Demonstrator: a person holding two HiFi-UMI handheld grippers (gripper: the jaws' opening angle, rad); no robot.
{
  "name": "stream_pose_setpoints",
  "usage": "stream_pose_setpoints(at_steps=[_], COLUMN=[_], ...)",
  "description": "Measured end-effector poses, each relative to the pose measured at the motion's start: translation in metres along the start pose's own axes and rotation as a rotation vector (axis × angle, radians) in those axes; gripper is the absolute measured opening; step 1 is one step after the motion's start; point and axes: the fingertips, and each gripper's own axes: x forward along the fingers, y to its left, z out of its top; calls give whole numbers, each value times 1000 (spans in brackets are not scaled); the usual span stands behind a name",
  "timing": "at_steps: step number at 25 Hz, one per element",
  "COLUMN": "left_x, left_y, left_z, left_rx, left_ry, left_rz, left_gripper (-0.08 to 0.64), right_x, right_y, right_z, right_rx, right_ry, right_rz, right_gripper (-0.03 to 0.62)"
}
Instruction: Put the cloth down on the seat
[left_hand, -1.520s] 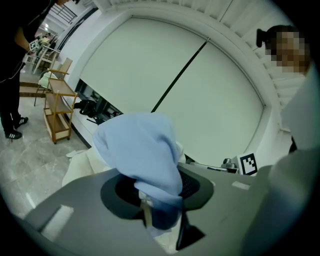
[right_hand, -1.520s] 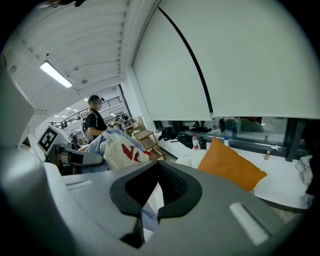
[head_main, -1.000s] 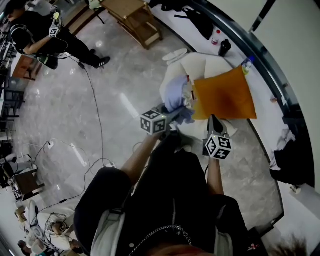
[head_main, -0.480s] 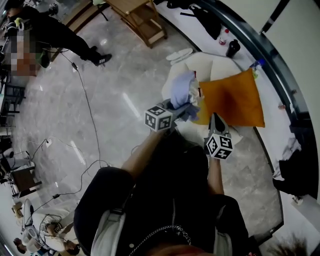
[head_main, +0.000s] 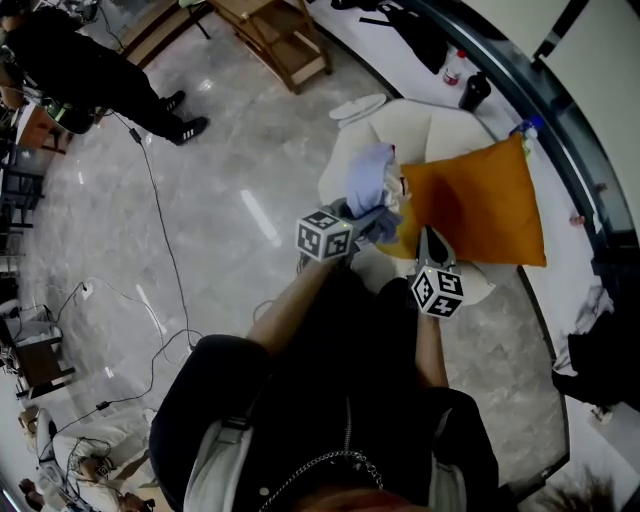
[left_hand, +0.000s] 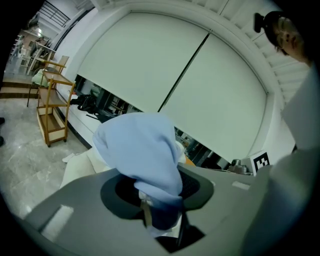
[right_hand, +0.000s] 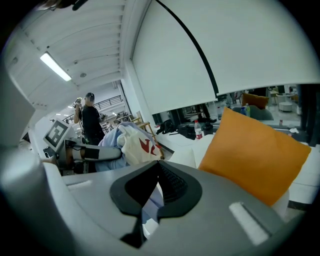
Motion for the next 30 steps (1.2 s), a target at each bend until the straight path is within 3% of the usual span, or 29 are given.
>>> stream_pose_setpoints(at_steps=[16, 30], left_x=[89, 140], left_y=[111, 160], left_z=[-103, -203], left_rx=[-13, -88], left_ry=[2, 65], left_rz=[60, 90], left_gripper=[152, 156], right_x=[125, 152], right_y=[-53, -96], right_z=[-66, -139], right_rx=[-83, -43], right_ry=[-11, 13], right_rz=[67, 67], right_gripper=[0, 1])
